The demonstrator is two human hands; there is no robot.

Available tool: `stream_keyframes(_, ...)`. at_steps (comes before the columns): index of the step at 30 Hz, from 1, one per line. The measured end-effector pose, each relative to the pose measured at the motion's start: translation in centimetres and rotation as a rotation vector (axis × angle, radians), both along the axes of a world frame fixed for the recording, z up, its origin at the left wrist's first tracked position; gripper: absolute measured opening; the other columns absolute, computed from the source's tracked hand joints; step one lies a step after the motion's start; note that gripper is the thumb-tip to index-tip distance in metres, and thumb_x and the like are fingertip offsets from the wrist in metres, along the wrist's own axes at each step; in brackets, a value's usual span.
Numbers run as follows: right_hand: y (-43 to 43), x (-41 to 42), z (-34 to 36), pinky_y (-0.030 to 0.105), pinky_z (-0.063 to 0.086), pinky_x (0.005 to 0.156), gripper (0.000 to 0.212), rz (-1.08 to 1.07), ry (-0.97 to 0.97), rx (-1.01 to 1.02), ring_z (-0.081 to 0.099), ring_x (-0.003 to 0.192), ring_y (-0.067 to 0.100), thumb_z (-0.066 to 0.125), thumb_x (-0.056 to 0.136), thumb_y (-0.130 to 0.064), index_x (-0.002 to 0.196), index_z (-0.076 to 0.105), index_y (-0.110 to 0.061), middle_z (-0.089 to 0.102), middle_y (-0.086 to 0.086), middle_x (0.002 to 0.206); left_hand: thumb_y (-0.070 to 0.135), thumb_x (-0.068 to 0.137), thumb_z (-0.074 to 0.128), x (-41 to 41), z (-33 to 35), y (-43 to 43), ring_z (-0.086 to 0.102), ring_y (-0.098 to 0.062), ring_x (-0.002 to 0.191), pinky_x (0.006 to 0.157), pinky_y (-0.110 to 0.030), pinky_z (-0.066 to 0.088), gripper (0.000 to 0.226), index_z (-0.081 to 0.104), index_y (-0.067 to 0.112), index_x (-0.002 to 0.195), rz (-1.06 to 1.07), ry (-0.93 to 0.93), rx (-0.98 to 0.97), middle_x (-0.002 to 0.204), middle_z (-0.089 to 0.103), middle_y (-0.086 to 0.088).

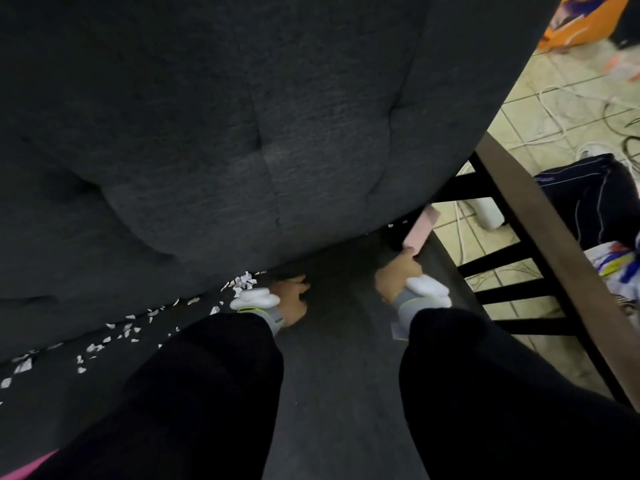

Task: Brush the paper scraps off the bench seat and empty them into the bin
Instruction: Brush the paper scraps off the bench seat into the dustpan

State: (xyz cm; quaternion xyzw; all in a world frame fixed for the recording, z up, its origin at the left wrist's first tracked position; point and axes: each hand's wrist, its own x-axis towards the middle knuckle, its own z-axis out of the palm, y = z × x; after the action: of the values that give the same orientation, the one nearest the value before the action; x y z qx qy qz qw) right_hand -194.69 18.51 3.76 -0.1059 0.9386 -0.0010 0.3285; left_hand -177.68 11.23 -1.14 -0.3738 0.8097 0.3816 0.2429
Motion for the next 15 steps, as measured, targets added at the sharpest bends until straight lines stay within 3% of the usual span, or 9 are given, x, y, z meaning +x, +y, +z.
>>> stream_keyframes(5, 0.5, 4.8, 0.4, 0.037, 0.042, 0.097, 0.077, 0.126, -0.093, -0.007, 0.051, 0.121, 0.032, 0.049, 0.092, -0.011, 0.150, -0.001, -0.008, 0.049, 0.020, 0.134, 0.007, 0.089, 0.046, 0.8, -0.3, -0.2, 0.029, -0.016, 0.140, 0.111, -0.018, 0.018, 0.047, 0.048, 0.013, 0.136, 0.082, 0.078, 0.003, 0.152, 0.031, 0.002)
stream_keyframes(11, 2.6, 9.9, 2.9, 0.034, 0.043, 0.092, 0.077, 0.408, -0.264, -0.048, 0.053, 0.117, 0.032, 0.046, 0.092, -0.009, 0.151, -0.003, -0.017, 0.051, 0.020, 0.128, -0.007, 0.081, 0.045, 4.4, 1.3, -1.0, 0.053, -0.026, 0.118, 0.097, -0.022, 0.035, 0.044, 0.062, 0.012, 0.116, 0.447, 0.231, -0.206, 0.127, 0.057, -0.008)
stream_keyframes(15, 3.9, 11.8, 4.4, 0.034, 0.046, 0.088, 0.068, 0.542, -0.380, -0.211, 0.057, 0.107, 0.035, 0.042, 0.093, -0.012, 0.151, 0.011, -0.025, 0.059, 0.021, 0.117, -0.011, 0.078, 0.045, 7.7, 2.9, -1.6, 0.055, -0.029, 0.113, 0.093, -0.027, 0.038, 0.045, 0.063, 0.012, 0.112, 0.567, 0.253, -0.307, 0.121, 0.060, -0.011)
